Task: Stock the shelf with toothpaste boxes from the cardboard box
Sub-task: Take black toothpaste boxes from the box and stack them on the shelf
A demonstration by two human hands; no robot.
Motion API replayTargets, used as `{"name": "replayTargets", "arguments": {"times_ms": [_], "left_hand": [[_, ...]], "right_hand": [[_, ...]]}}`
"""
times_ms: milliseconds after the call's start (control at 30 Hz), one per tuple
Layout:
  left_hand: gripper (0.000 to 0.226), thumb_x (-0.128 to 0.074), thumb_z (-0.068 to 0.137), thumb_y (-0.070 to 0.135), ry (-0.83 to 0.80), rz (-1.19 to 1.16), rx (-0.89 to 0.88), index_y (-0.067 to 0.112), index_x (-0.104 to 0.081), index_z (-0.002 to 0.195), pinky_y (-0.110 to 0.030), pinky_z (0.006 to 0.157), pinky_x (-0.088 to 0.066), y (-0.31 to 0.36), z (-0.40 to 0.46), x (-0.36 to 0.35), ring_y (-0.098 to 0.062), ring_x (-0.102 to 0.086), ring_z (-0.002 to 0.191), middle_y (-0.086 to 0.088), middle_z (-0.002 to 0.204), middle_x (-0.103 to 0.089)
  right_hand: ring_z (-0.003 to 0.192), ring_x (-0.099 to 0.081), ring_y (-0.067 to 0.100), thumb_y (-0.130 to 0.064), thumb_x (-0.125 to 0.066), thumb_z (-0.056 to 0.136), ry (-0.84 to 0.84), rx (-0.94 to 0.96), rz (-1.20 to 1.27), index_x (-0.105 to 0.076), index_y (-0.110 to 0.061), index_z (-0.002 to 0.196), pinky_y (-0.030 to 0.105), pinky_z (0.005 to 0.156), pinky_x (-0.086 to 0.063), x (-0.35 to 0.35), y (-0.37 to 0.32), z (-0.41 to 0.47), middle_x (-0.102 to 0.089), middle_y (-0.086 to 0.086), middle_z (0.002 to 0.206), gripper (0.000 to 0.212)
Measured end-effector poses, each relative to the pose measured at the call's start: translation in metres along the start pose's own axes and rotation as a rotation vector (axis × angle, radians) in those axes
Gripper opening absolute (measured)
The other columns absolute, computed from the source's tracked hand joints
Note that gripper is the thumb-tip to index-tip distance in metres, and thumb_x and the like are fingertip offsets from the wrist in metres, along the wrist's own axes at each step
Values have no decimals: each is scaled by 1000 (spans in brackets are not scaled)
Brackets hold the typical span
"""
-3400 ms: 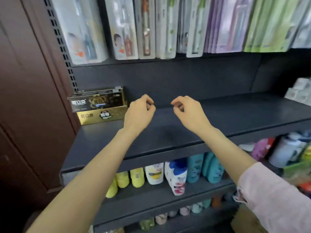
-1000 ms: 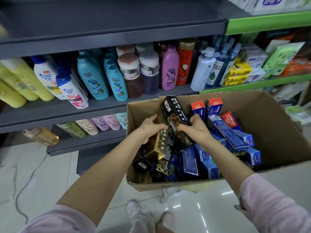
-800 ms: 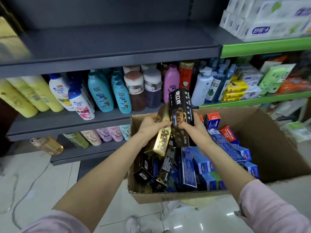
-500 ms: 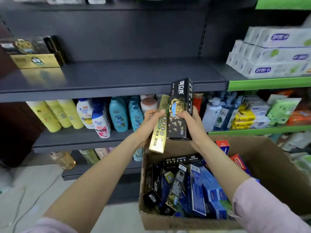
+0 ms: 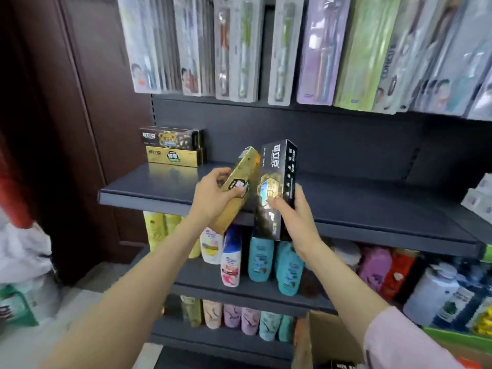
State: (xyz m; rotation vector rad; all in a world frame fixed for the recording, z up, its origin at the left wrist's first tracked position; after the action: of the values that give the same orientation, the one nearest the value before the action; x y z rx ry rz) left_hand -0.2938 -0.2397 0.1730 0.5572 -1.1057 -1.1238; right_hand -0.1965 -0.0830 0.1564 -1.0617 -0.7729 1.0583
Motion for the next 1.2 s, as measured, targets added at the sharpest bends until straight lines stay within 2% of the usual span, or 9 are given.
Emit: {"name": "replayTargets", "arguments": {"times_ms": [167, 333, 500, 600, 667, 733, 833, 967, 1200], "left_hand": [[54, -73, 77, 31, -87, 381, -146, 23, -56, 128, -36, 88, -51, -34, 74, 69, -21, -64, 100, 1, 110, -68], [55, -73, 79, 21, -198, 514, -188, 17, -53, 130, -34, 93, -46, -77, 161, 130, -24, -59, 110, -5, 120, -64], [42, -70, 83, 13, -236, 246, -104, 7, -55, 122, -28, 85, -42, -112, 216, 151, -21, -58, 100, -4, 108, -62], [35, -68, 85, 13, -272, -2, -32, 8, -58, 119, -35, 86, -47, -133, 230, 154, -22, -59, 95, -5, 102, -64], [44, -69, 84, 10, -332, 139, -86, 6, -56, 126, -27, 85, -44, -144, 240, 153, -17, -57, 99, -5, 111, -64], [56, -70, 83, 12, -354, 325, -155, 11, -50, 135, -22, 91, -40, -151, 250, 152, -16, -55, 110, -4, 127, -60], [59, -68, 84, 23, -381, 626, -282, 27, -46, 139, -38, 107, -32, -155, 257, 144, -24, -40, 128, 3, 141, -49], [52, -62, 88, 32, -340, 894, -390, 36, -47, 137, -42, 104, -27, -155, 258, 131, -21, -30, 132, 7, 144, -40], [47, -56, 88, 16, -287, 849, -256, 31, -51, 133, -42, 102, -32, -183, 261, 148, -21, -36, 129, 2, 136, -43]], "right_hand": [[109, -59, 10, -17, -60, 87, 54, 43, -40, -50, -27, 124, 28, 95, -46, -80, 2, 68, -63, -10, 114, 39], [105, -60, 11, -25, -63, 85, 53, 58, -134, -50, -34, 117, 38, 97, -47, -158, 11, 134, -64, -13, 109, 35], [104, -61, 15, -23, -64, 84, 113, 19, -90, -50, -31, 114, 35, 94, -47, -200, 25, 180, -64, -9, 108, 34], [102, -60, 13, -23, -64, 85, 97, -2, -73, -49, -27, 119, 29, 89, -48, -218, 32, 194, -64, -9, 109, 37], [98, -60, 7, -24, -64, 86, 84, 11, -118, -48, -25, 123, 24, 84, -48, -227, 35, 200, -63, -14, 105, 41], [105, -61, 10, -28, -66, 83, 91, 27, -170, -47, -26, 128, 33, 92, -50, -229, 38, 209, -64, -11, 112, 48], [114, -57, 16, -31, -66, 82, 103, 18, -196, -46, -25, 132, 41, 99, -47, -227, 40, 219, -61, -6, 122, 54], [111, -57, 12, -25, -64, 86, 85, 11, -193, -45, -21, 134, 34, 98, -47, -225, 41, 227, -62, -6, 120, 52], [105, -60, 11, -21, -64, 86, 56, 11, -180, -48, -20, 131, 29, 91, -49, -237, 42, 233, -63, -7, 113, 47]]}}
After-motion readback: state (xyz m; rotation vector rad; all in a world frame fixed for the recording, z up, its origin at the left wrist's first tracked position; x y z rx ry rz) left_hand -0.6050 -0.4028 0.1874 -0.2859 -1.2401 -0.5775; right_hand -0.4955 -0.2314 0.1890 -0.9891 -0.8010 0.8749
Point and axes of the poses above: each hand's wrist, its own z-axis towards the middle knuckle, its own x-axis out of the back of the hand, y = z × x, the point moved 4 cm from there along z, towards the middle knuckle
